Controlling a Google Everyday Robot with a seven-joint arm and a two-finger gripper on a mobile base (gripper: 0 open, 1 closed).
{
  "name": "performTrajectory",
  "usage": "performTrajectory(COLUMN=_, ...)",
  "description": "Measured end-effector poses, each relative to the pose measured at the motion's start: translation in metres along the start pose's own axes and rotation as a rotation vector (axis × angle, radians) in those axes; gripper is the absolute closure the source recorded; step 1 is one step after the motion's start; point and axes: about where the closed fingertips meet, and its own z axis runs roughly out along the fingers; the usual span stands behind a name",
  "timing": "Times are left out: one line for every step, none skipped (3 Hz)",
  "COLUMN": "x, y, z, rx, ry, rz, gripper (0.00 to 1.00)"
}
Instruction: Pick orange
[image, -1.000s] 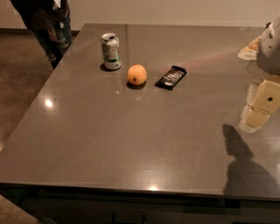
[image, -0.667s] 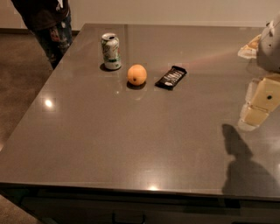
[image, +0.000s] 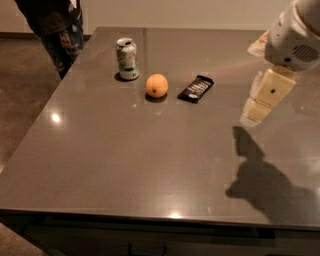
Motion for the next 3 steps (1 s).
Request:
performTrajectory(x=-0.045, y=-0.026, z=0.031, rx=0.006, ry=-0.094, rz=0.028, gripper=0.00)
performTrajectory(x=-0.073, y=-0.045, z=0.053, rx=0.014, ry=-0.146, rz=0.069, gripper=0.00)
performTrajectory(x=-0.097, y=-0.063, z=0.081, rx=0.017, ry=-0.174, rz=0.107, gripper=0.00)
